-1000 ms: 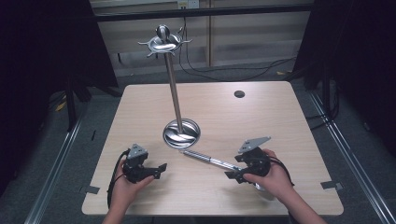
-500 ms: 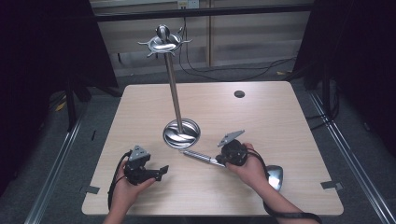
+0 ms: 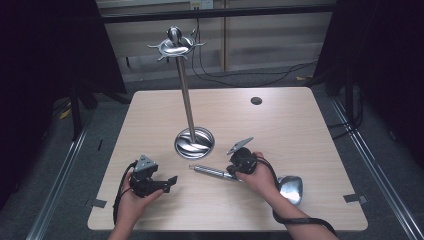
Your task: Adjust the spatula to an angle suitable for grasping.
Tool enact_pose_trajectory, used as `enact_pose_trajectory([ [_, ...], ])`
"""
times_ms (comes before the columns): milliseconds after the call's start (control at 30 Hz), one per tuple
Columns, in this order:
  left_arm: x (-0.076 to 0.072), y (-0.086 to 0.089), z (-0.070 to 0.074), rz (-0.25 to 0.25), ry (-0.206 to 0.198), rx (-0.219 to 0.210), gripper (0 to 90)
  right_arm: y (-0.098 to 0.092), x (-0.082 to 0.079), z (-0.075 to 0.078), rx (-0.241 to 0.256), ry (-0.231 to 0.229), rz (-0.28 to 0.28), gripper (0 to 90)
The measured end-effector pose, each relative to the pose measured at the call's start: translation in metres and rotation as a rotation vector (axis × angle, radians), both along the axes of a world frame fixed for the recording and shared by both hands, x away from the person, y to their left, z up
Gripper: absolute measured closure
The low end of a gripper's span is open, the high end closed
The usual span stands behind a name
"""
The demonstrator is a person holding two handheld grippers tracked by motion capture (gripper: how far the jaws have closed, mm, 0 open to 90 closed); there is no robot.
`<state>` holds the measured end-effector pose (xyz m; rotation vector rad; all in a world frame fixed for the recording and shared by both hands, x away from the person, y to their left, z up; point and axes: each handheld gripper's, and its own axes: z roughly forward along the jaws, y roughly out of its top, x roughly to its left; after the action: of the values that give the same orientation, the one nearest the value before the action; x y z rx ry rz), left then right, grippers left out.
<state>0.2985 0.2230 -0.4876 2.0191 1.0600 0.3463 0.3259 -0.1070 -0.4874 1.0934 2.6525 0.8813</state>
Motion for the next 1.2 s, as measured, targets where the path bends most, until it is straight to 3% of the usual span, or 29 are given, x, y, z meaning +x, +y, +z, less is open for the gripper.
enact_pose_trajectory([
  [100,0.0,0.0,0.001,-0.011,-0.003,0.006,11.4,-0.006,-0.002,0.01,0.037,-0.019,0.004,75.1],
  [200,0.001,0.0,-0.001,-0.002,0.001,-0.001,11.4,-0.01,-0.005,0.017,0.056,-0.027,0.019,69.9],
  [333,0.003,0.002,0.001,-0.002,-0.009,-0.001,11.4,-0.014,-0.01,0.024,0.072,0.009,0.06,58.2],
  [433,0.005,0.005,0.003,0.0,-0.013,-0.008,11.4,-0.014,-0.012,0.023,0.045,0.042,0.061,56.9],
  [600,0.005,0.006,0.003,-0.004,-0.022,0.006,11.5,-0.019,-0.019,0.023,0.002,0.057,0.088,51.0],
  [700,0.004,0.006,0.003,-0.005,-0.021,-0.002,11.6,-0.021,-0.02,0.023,-0.004,0.063,0.096,51.0],
  [800,0.005,0.006,0.003,-0.012,-0.021,0.006,11.5,-0.021,-0.023,0.017,-0.056,0.092,0.11,50.9],
  [900,0.005,0.003,0.003,-0.007,-0.017,-0.008,11.6,-0.022,-0.022,0.014,-0.072,0.095,0.109,51.0],
  [933,0.005,0.003,0.003,-0.014,-0.017,-0.003,11.6,-0.02,-0.021,0.012,-0.077,0.111,0.106,53.6],
  [1033,0.004,0.002,0.003,-0.025,-0.017,0.01,11.7,-0.016,-0.02,0.01,-0.107,0.104,0.124,58.8],
  [1100,0.003,0.001,0.004,-0.027,-0.016,0.005,11.8,-0.012,-0.019,0.012,-0.174,0.087,0.125,69.1],
  [1200,0.002,-0.001,0.003,-0.031,-0.014,-0.001,11.9,-0.007,-0.015,0.014,-0.202,0.114,0.139,71.2],
])
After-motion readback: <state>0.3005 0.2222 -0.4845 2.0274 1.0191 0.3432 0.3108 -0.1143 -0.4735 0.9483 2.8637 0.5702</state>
